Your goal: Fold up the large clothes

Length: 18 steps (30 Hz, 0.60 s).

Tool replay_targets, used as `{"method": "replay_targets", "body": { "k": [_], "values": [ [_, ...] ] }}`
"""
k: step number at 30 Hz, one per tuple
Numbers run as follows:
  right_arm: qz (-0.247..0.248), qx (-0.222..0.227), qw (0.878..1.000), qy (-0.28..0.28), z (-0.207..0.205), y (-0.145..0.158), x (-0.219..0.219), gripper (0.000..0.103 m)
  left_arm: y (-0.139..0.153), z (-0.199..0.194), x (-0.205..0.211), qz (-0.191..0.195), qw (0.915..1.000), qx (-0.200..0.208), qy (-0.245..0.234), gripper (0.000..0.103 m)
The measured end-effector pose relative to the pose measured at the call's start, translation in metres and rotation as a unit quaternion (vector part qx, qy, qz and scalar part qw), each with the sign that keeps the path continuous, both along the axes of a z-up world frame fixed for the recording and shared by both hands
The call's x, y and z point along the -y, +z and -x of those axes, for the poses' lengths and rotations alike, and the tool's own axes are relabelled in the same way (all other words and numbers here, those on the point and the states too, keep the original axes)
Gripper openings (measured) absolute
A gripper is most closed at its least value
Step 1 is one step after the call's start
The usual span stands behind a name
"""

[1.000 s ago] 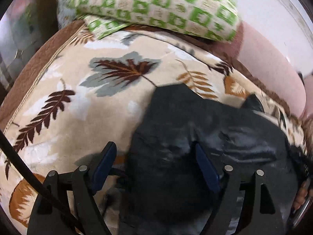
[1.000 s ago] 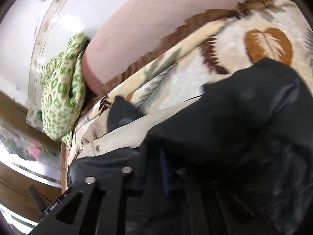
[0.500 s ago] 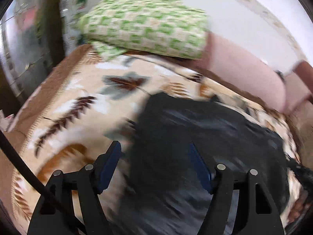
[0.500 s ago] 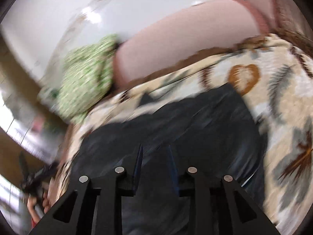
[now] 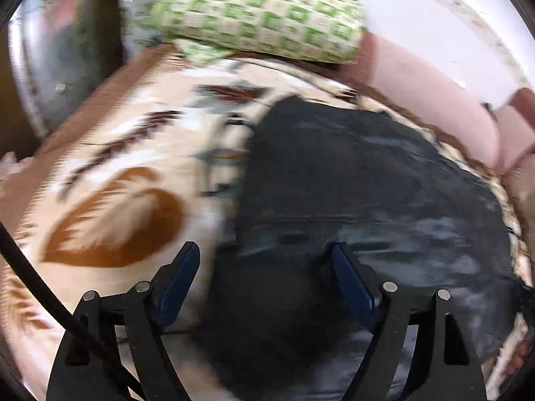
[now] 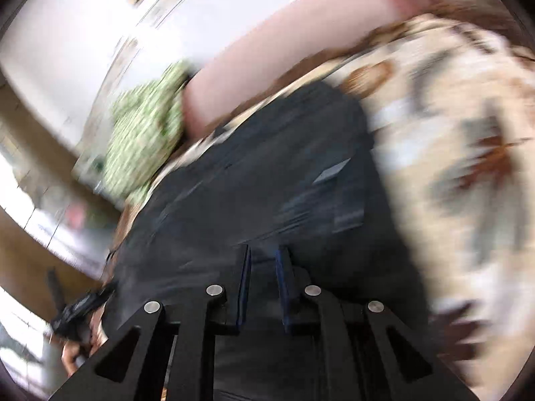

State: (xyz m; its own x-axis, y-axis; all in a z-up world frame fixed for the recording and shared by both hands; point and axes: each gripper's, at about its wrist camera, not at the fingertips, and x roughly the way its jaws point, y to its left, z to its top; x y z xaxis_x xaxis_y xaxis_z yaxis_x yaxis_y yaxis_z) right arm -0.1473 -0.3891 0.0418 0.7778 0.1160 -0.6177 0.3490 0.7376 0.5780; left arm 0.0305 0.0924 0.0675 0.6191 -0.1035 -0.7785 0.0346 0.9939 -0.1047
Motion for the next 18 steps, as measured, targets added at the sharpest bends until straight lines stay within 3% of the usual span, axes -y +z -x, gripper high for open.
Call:
{"method": "replay_targets", "body": {
  "k": [2, 5, 7, 9, 10, 12, 13, 18],
  "values": [
    [0.014, -0.010, 0.999, -0.036, 0.019, 0.008, 0.015, 0.029, 0.007, 0.012, -0.012, -0.013, 0.9997, 0.010, 0.019, 0.081],
    [0.070, -0.014, 0.996, -0.050, 0.047, 0.034, 0.005, 0.035, 0.033, 0.043, -0.017, -0.047, 0.9964, 0.061, 0.035, 0.081],
    [0.147, -0.022, 0.988, -0.042, 0.059, 0.054, -0.025, 0.051, 0.056, 0.072, -0.006, -0.090, 0.9879, 0.119, 0.041, 0.081],
    [0.200, -0.017, 0.979, -0.036, 0.070, 0.066, -0.051, 0.074, 0.082, 0.107, 0.008, -0.130, 0.9729, 0.185, 0.048, 0.086],
    [0.216, -0.012, 0.976, -0.035, 0.075, 0.071, -0.062, 0.078, 0.094, 0.124, 0.015, -0.141, 0.9647, 0.217, 0.050, 0.089],
    [0.253, -0.005, 0.967, -0.036, 0.089, 0.079, -0.086, 0.084, 0.114, 0.154, 0.023, -0.145, 0.9517, 0.264, 0.057, 0.100],
    [0.266, -0.003, 0.963, -0.035, 0.092, 0.082, -0.097, 0.085, 0.123, 0.169, 0.026, -0.138, 0.9472, 0.284, 0.058, 0.101],
    [0.316, 0.028, 0.948, -0.030, 0.104, 0.097, -0.149, 0.094, 0.151, 0.210, 0.035, -0.105, 0.9468, 0.304, 0.009, 0.103]
  ]
}}
